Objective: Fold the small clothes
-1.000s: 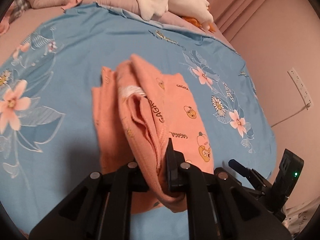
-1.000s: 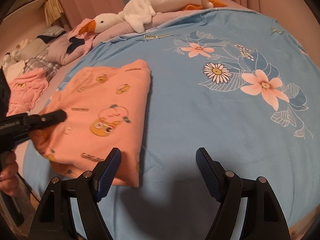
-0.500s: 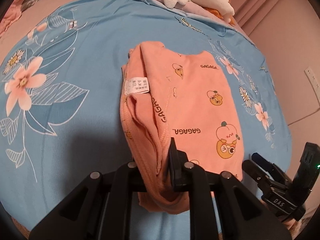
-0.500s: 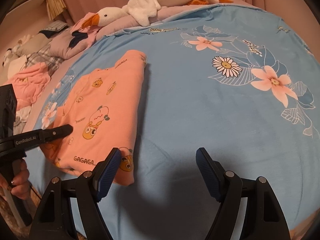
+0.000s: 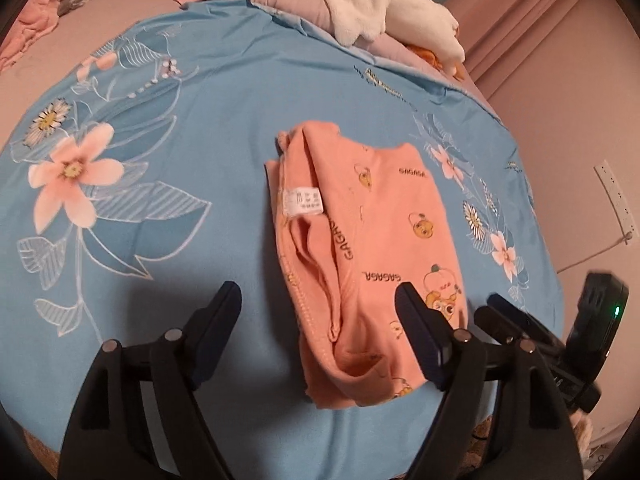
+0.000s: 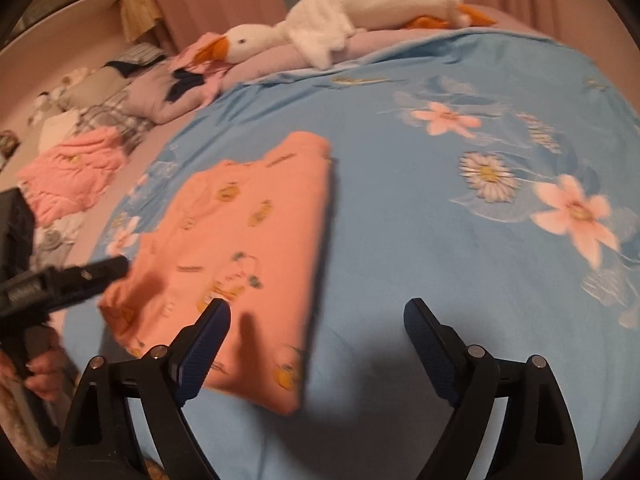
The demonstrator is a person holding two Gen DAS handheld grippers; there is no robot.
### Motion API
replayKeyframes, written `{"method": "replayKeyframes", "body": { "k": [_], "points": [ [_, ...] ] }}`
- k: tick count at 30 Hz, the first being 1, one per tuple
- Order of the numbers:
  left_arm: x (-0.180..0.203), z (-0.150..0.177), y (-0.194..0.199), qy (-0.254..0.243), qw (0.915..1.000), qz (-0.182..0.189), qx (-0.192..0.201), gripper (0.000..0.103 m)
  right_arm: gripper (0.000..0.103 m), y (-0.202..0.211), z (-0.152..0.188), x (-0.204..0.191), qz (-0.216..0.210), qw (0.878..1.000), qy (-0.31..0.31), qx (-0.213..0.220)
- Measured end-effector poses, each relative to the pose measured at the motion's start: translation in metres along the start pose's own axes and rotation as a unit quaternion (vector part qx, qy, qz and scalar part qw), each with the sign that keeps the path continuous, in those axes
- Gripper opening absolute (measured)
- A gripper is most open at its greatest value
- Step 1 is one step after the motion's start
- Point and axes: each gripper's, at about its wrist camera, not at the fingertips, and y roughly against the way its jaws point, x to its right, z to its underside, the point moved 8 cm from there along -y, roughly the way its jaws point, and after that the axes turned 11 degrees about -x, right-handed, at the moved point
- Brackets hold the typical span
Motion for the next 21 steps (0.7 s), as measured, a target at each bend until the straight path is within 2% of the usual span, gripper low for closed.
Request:
{"method": "replayKeyframes", "body": {
  "k": [3,5,8,11,12,13,14,15,18,19,21],
  "points": [
    [0.0,0.003,-0.016,-0.003,0.9997,0.013,-0.021,0.081,0.088,-0.018,-0.006,-0.014,-0.054,0.998,0.003,-0.029],
    [0.001,0.004,-0.027,0.0,0.9991,0.02,-0.037,0.081,0.088,-0.03,-0.009,-0.022,-0.075,0.996,0.005,-0.043],
    [0.003,0.004,-0.039,-0.001,0.9987,0.023,-0.047,0.079,0.088,-0.05,-0.013,-0.027,-0.102,0.992,-0.014,-0.069],
    [0.009,0.001,-0.043,-0.009,0.9984,0.037,-0.042,0.078,0.086,-0.055,-0.017,-0.031,-0.117,0.991,-0.023,-0.066],
    [0.01,0.001,-0.046,-0.01,0.9981,0.042,-0.044,0.074,0.083,-0.058,-0.019,-0.034,-0.122,0.99,-0.021,-0.067],
    [0.011,0.0,-0.048,-0.01,0.9981,0.041,-0.045,0.07,0.076,-0.058,-0.02,-0.035,-0.125,0.99,-0.022,-0.068],
    [0.012,0.0,-0.05,-0.01,0.9981,0.04,-0.045,0.059,0.067,-0.061,-0.02,-0.035,-0.129,0.989,-0.024,-0.068],
    [0.013,-0.001,-0.051,-0.007,0.9977,0.048,-0.047,0.05,0.063,-0.064,-0.021,-0.036,-0.125,0.989,-0.026,-0.07],
    [0.017,-0.004,-0.052,0.002,0.9981,0.045,-0.042,0.04,0.043,-0.065,-0.023,-0.036,-0.115,0.991,-0.023,-0.067],
    [0.018,-0.004,-0.051,0.003,0.9983,0.043,-0.04,0.036,0.033,-0.063,-0.024,-0.037,-0.121,0.99,-0.021,-0.07],
    [0.021,-0.004,-0.044,0.004,0.9986,0.043,-0.032,0.03,0.028,-0.056,-0.025,-0.039,-0.117,0.991,-0.016,-0.064]
  ]
}}
